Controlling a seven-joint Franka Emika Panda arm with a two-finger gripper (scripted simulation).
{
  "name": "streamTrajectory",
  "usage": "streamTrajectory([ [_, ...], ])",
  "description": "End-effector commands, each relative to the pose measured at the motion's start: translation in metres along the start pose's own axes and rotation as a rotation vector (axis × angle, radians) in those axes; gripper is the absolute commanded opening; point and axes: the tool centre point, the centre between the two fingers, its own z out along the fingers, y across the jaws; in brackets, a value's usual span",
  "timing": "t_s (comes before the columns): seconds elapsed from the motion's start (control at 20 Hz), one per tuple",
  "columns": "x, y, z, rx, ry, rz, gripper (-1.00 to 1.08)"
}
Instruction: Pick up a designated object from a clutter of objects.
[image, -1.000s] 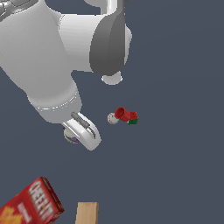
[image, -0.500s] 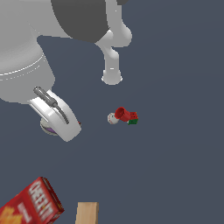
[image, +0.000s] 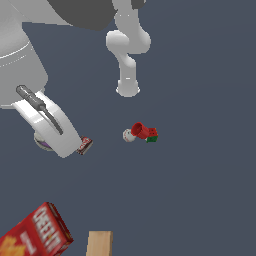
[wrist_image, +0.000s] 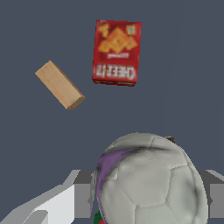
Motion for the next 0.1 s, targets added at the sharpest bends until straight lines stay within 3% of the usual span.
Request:
streamTrajectory([
  [0.0,0.0008,0.0002,-0.0025,0.001,0.001,0.0,-1.0],
  [0.05,0.0009,0.0002,-0.0026,0.001,0.001,0.0,-1.0],
])
